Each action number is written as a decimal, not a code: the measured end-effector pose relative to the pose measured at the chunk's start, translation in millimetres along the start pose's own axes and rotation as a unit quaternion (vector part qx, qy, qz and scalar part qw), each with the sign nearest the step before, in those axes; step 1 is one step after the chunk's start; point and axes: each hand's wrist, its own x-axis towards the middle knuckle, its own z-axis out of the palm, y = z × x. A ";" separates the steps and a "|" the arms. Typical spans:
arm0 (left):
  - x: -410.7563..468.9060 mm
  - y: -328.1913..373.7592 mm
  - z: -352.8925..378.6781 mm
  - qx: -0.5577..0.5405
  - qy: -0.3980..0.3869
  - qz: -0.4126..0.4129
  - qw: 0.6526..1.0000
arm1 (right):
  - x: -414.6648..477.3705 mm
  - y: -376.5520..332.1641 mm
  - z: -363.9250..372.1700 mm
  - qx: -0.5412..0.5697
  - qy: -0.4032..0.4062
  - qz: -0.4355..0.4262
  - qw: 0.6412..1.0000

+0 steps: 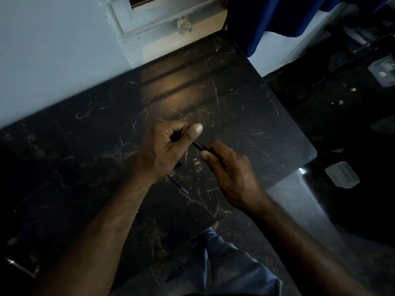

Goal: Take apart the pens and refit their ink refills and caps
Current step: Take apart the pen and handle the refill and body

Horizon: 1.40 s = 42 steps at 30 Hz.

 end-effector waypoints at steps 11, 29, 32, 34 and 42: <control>-7.2 -15.6 -15.3 -0.155 -0.069 -0.025 0.985 | 8.4 -5.1 -4.7 0.024 -0.013 -0.009 1.000; -14.2 -18.5 -10.9 -0.204 0.011 -0.061 0.977 | 9.8 -7.9 5.1 0.022 -0.015 -0.013 1.000; -12.9 -20.5 -8.0 -0.181 0.046 -0.052 0.981 | 10.2 -10.7 8.4 0.022 -0.015 -0.013 1.000; -11.9 -18.1 -5.0 -0.173 0.045 -0.041 0.983 | 10.9 -9.7 10.3 0.017 -0.012 -0.008 1.000; -13.7 -13.4 -11.6 -0.240 -0.016 -0.049 0.969 | 14.0 -13.6 8.1 0.023 0.006 -0.020 1.000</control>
